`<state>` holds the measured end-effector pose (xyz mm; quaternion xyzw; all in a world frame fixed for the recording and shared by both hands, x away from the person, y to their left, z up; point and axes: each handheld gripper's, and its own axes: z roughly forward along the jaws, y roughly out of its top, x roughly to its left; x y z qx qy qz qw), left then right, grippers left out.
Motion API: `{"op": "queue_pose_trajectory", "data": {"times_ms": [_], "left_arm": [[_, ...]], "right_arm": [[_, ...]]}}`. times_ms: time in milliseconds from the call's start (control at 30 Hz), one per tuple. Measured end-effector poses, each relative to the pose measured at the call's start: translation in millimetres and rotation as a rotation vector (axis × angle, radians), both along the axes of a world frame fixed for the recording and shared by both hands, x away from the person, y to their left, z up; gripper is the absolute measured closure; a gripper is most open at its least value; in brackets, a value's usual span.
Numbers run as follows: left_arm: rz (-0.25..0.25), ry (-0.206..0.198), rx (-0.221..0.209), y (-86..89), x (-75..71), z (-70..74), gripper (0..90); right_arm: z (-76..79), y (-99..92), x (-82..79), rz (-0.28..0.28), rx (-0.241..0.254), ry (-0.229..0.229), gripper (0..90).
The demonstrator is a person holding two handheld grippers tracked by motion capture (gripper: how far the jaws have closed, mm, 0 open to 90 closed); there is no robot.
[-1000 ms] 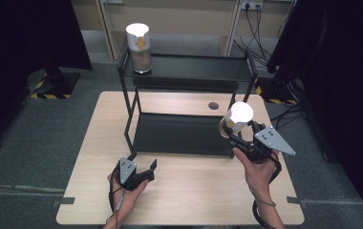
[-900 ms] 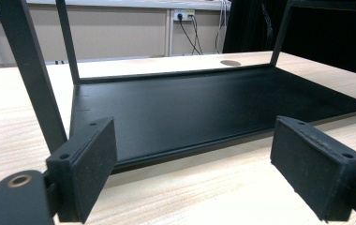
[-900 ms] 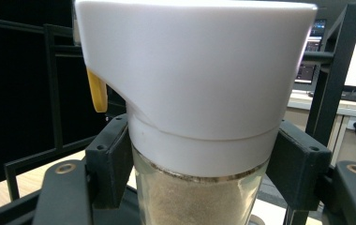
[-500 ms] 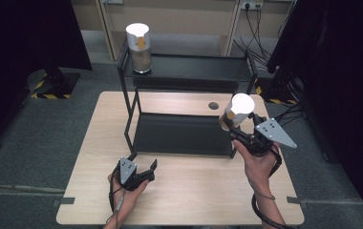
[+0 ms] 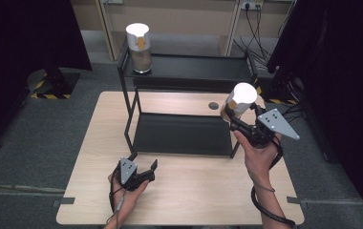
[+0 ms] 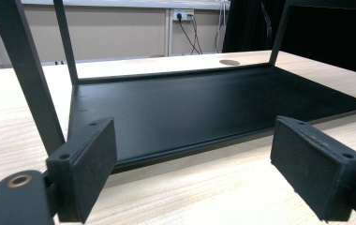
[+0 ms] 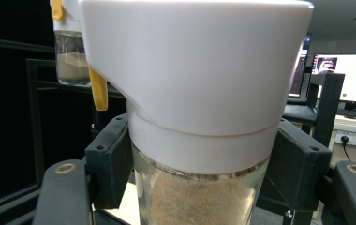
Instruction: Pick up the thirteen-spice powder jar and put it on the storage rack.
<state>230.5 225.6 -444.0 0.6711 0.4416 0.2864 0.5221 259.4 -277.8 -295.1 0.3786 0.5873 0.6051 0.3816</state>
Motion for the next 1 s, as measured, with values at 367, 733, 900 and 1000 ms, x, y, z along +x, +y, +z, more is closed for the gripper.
{"op": "queue_pose_trajectory", "data": {"times_ms": [367,733,900,1000], "left_arm": [[0.0,0.002,-0.002,0.4,0.3,0.2,14.3],[0.0,0.004,-0.004,0.5,0.5,0.3,14.3],[-0.001,0.003,0.0,0.2,0.2,0.5,14.3],[-0.001,0.005,-0.002,0.6,0.5,0.5,14.3]], "right_arm": [[13.4,3.0,8.2,-0.009,-0.006,-0.011,30.8],[28.2,7.2,19.4,-0.025,-0.006,-0.013,30.9],[33.6,9.3,23.3,-0.026,-0.004,-0.016,30.9],[37.1,10.3,25.8,-0.027,-0.001,-0.017,30.9]]}}
